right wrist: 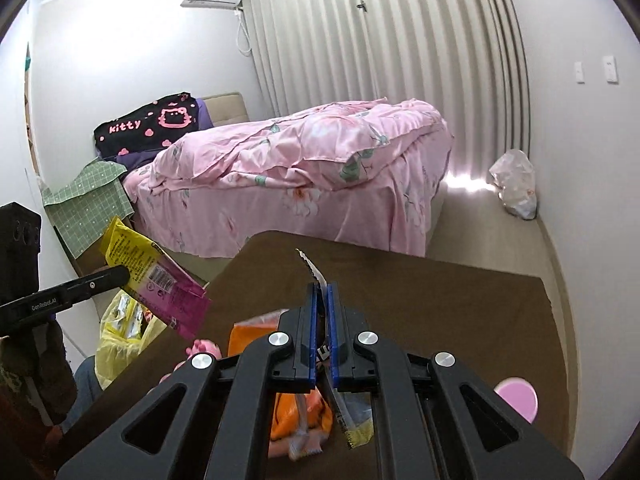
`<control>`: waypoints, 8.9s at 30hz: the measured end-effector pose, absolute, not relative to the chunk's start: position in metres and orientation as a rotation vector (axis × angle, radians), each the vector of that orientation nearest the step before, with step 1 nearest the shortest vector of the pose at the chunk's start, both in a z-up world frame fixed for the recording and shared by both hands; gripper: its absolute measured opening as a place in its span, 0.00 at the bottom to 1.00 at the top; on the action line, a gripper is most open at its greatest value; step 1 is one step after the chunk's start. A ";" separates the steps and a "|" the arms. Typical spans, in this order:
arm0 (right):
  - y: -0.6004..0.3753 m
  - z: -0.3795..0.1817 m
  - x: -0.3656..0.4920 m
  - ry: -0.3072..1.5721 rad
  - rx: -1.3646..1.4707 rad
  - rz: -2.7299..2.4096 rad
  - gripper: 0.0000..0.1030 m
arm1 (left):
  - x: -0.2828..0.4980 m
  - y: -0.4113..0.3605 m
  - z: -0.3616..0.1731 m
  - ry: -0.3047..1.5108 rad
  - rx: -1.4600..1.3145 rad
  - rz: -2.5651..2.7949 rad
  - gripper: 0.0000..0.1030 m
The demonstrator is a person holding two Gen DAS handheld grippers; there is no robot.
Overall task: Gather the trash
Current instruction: 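Carry both wrappers over the yellow bag and open both grippers, then move the left gripper to the orange bag and grasp it with the clear bag, then grasp the blue-and-white packet with the right gripper while the left regrasps the orange bag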
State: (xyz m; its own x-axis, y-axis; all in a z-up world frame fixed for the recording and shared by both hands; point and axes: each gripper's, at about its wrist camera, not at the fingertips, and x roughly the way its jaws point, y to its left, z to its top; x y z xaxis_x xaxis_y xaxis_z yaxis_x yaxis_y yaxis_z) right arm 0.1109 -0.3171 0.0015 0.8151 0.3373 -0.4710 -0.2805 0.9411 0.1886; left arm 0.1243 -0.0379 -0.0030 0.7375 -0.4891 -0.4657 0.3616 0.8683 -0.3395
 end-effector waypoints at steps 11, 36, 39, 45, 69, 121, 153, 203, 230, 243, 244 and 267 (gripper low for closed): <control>-0.317 0.011 0.078 0.506 0.145 0.342 0.06 | 0.094 -0.042 0.007 0.586 -0.202 -0.490 0.14; -0.165 0.087 0.051 0.414 -0.036 0.529 0.06 | 0.038 0.085 0.040 0.489 -0.135 -0.125 0.14; -0.145 0.088 0.055 0.418 -0.058 0.557 0.06 | 0.034 0.098 0.040 0.480 -0.146 -0.110 0.14; -0.121 0.086 0.063 0.432 -0.077 0.595 0.06 | 0.036 0.120 0.035 0.481 -0.168 -0.080 0.14; -0.062 0.036 0.146 0.538 -0.040 0.719 0.06 | 0.084 0.145 -0.046 0.608 -0.263 -0.038 0.14; -0.062 -0.033 0.171 0.753 0.005 0.730 0.46 | 0.077 0.160 -0.038 0.590 -0.374 0.050 0.56; -0.286 -0.101 0.000 0.802 0.065 0.383 0.58 | 0.114 -0.089 -0.031 0.648 -0.042 -0.637 0.67; -0.208 -0.088 -0.021 0.774 -0.056 0.581 0.58 | 0.071 0.020 -0.058 0.753 -0.272 -0.311 0.16; -0.321 -0.103 -0.045 0.867 0.133 0.264 0.58 | 0.047 -0.017 -0.065 0.782 -0.188 -0.428 0.44; -0.269 -0.082 -0.065 0.765 0.056 0.373 0.58 | 0.045 -0.026 -0.065 0.775 -0.164 -0.433 0.49; -0.265 -0.087 -0.060 0.781 0.055 0.362 0.58 | 0.044 -0.026 -0.064 0.771 -0.158 -0.432 0.50; -0.283 -0.089 -0.037 0.775 0.146 0.329 0.12 | 0.044 -0.025 -0.060 0.740 -0.147 -0.480 0.65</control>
State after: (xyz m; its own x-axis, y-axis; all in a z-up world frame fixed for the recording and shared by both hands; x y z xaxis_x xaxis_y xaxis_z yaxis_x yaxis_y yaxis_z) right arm -0.0370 -0.2830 -0.0891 0.6663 0.3435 -0.6619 -0.2373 0.9391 0.2485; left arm 0.0435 -0.0249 -0.0605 0.6363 -0.4693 -0.6123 0.3678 0.8822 -0.2939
